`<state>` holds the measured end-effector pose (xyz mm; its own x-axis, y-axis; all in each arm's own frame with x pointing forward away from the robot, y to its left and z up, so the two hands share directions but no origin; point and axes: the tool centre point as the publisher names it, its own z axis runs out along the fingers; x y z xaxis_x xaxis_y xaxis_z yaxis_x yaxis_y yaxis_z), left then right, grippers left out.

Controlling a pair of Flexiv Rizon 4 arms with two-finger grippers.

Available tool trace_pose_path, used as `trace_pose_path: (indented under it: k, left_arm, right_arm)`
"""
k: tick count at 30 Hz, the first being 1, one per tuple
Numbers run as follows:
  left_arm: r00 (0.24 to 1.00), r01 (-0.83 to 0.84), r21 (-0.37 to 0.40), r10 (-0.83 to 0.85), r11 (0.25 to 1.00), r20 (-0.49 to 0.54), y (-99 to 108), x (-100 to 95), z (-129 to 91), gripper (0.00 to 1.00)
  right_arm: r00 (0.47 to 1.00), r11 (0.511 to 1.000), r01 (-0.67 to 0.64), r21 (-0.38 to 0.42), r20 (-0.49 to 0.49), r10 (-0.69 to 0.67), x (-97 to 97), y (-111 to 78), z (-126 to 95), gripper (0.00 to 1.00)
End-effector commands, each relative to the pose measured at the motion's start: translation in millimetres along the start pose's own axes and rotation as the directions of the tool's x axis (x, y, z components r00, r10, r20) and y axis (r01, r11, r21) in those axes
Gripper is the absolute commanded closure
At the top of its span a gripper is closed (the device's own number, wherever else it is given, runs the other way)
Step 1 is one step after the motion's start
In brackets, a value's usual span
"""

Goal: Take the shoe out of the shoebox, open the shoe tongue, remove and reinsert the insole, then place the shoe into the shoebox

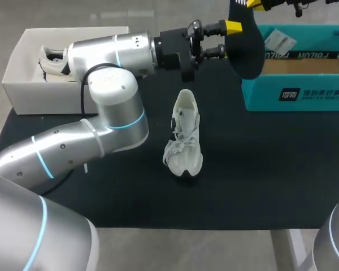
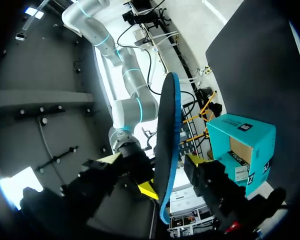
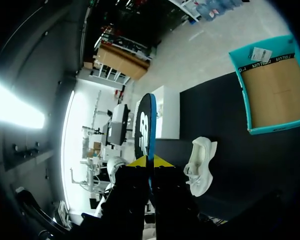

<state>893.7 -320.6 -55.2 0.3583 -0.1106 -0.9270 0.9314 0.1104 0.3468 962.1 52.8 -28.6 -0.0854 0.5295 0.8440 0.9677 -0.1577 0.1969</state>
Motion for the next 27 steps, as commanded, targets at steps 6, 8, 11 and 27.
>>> trace_pose_path:
  k: [6, 8, 11, 27]
  left_arm:
    - [1.000, 0.001, 0.010, -0.001, 1.000, -0.005, -0.5, 7.6, 2.2, 1.00]
    - [1.000, 0.002, 0.012, -0.002, 1.000, -0.006, -1.2, 8.8, 2.9, 1.00]
    - [1.000, 0.000, 0.018, 0.000, 1.000, -0.011, -2.3, 9.9, 2.6, 1.00]
    - [0.997, 0.073, 0.023, -0.074, 0.997, 0.028, 4.6, 2.0, -12.9, 1.00]
  right_arm:
    - [1.000, 1.000, -0.011, -0.012, -0.007, 0.011, 2.2, -1.2, 6.2, 1.00]
    - [1.000, 1.000, -0.012, -0.014, -0.009, 0.012, 2.2, -1.7, 6.9, 1.00]
    - [1.000, 1.000, -0.012, -0.020, -0.012, 0.012, 2.0, -2.2, 7.0, 1.00]
    - [0.981, 0.979, 0.120, -0.166, -0.134, -0.143, -0.6, -6.4, -3.7, 0.00]
